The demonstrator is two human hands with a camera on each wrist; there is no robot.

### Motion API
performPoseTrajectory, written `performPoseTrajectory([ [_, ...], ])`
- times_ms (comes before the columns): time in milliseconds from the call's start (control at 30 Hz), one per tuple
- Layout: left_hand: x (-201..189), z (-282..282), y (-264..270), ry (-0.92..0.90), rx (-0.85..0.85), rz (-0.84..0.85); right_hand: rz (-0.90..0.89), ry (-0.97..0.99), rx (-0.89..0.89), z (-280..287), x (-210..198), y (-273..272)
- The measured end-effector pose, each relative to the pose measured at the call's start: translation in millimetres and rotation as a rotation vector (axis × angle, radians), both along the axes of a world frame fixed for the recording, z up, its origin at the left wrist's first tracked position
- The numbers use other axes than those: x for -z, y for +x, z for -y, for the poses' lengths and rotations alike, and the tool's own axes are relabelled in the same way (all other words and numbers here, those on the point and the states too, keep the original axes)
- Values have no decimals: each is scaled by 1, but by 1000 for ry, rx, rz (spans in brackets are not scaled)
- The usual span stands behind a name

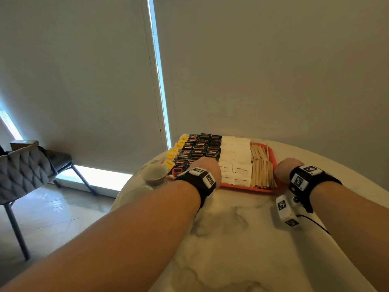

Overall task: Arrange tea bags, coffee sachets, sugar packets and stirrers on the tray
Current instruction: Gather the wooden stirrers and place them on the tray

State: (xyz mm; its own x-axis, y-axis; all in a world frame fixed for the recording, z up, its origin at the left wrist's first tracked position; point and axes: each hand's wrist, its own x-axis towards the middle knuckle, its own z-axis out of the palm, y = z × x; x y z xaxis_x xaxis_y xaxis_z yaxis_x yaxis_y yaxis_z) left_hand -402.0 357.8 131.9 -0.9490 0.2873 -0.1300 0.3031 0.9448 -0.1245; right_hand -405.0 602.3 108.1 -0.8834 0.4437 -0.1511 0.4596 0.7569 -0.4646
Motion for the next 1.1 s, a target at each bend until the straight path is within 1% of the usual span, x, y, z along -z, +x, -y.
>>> performPoseTrajectory([
  [33, -9, 1, 8, 137, -1, -20, -23, -15, 28, 3, -4, 2],
  [67, -18, 4, 17, 247, -19, -29, -44, 50, -35, 7, -7, 6],
  [133, -37, 16, 40, 438, 15, -96, -56, 103, -57, 22, -22, 14],
  [167, -45, 26, 52, 534, 14, -128, -95, 84, -52, 31, -28, 19],
  [200, -52, 38, 61, 638, 15, -147, -96, 74, -81, 42, -35, 25],
  [233, -59, 53, 74, 752, 12, -163, -143, 5, -109, 54, -41, 30],
  [267, -65, 70, 86, 880, 2, -178, -183, -105, -124, 65, -44, 36],
  [300, -69, 89, 97, 1005, -17, -181, -208, -264, -136, 81, -49, 45],
  [333, -70, 109, 106, 1114, -44, -178, -204, -384, -166, 97, -53, 56],
  [367, -69, 130, 115, 1200, -89, -177, -185, -442, -218, 113, -55, 64],
  [433, -57, 170, 129, 1303, -193, -172, -156, -468, -332, 145, -57, 76],
  [500, -38, 203, 138, 1333, -286, -168, -135, -460, -418, 174, -55, 81],
  [567, -21, 224, 146, 1283, -362, -140, -104, -458, -467, 200, -52, 81],
  [700, -1, 238, 155, 1096, -405, -9, -45, -476, -490, 244, -45, 74],
  [767, 6, 238, 154, 956, -400, 69, -24, -489, -475, 259, -42, 69],
  [833, 12, 240, 151, 865, -390, 111, -12, -464, -446, 270, -39, 66],
  [967, 19, 244, 144, 864, -379, 142, -25, -399, -398, 279, -35, 55],
  [1100, 20, 247, 137, 906, -383, 116, -15, -359, -356, 281, -31, 49],
])
